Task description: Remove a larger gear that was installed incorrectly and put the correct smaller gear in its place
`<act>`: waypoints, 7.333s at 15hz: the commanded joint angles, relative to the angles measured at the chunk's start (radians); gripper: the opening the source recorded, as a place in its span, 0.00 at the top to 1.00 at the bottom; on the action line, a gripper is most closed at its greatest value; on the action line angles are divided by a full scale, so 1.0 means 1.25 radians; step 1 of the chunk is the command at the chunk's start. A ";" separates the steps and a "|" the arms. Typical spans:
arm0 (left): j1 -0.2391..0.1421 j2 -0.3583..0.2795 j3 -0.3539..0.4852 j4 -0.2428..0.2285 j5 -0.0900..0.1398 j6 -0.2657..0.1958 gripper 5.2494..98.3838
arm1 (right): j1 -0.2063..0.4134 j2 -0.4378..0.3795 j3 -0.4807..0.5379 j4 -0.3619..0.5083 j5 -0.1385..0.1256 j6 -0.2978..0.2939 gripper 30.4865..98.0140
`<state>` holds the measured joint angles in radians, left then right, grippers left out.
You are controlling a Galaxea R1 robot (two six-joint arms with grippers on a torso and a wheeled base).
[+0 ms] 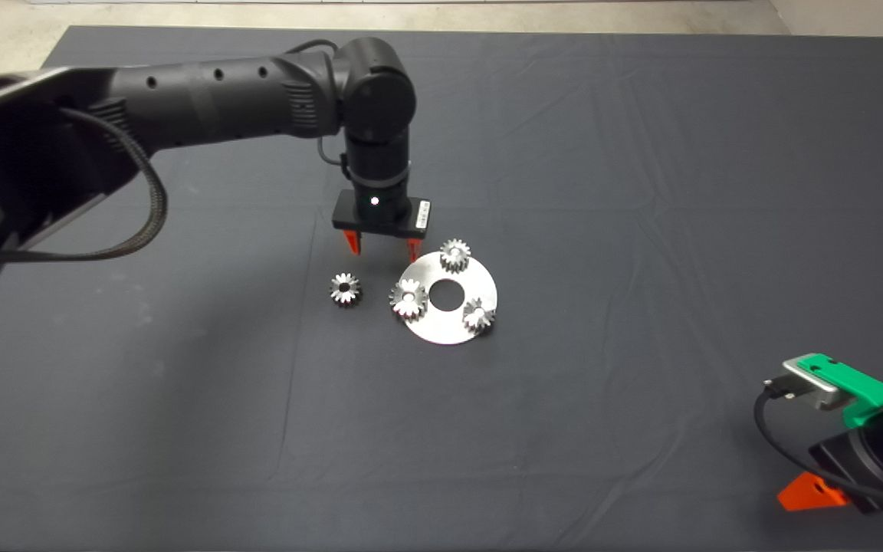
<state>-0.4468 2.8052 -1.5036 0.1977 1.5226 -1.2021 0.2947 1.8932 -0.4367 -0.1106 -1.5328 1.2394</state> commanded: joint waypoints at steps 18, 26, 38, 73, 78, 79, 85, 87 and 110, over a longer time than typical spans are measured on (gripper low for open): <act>-0.012 0.039 0.110 -0.027 0.050 -0.121 0.32 | 0.012 0.034 -0.023 0.020 -0.071 0.005 0.35; -0.011 -0.023 0.165 -0.027 0.051 -0.124 0.27 | 0.013 0.041 -0.024 0.021 -0.071 0.005 0.35; 0.024 0.000 0.159 -0.009 0.044 -0.139 0.22 | 0.029 0.057 -0.030 0.026 -0.071 0.006 0.35; 0.053 0.021 0.088 0.020 0.040 -0.088 0.33 | 0.040 0.083 -0.058 0.037 -0.071 0.005 0.35; 0.054 0.021 0.085 0.020 0.040 -0.086 0.42 | 0.040 0.087 -0.059 0.037 -0.071 0.006 0.35; 0.054 0.021 0.084 0.020 0.040 -0.085 0.43 | 0.040 0.088 -0.059 0.037 -0.071 0.005 0.35; 0.054 0.034 0.064 0.020 0.039 -0.067 0.54 | 0.040 0.089 -0.059 0.037 -0.071 0.006 0.35; 0.054 0.035 0.063 0.019 0.041 -0.064 0.56 | 0.040 0.089 -0.059 0.037 -0.071 0.006 0.35; -0.199 0.053 0.035 -0.109 0.044 0.001 0.67 | 0.040 0.105 -0.075 0.036 -0.067 0.010 0.35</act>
<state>-0.6720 2.8525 -1.4711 0.1217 1.5233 -1.2162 0.3270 2.0230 -0.5284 -0.0985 -1.5326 1.2464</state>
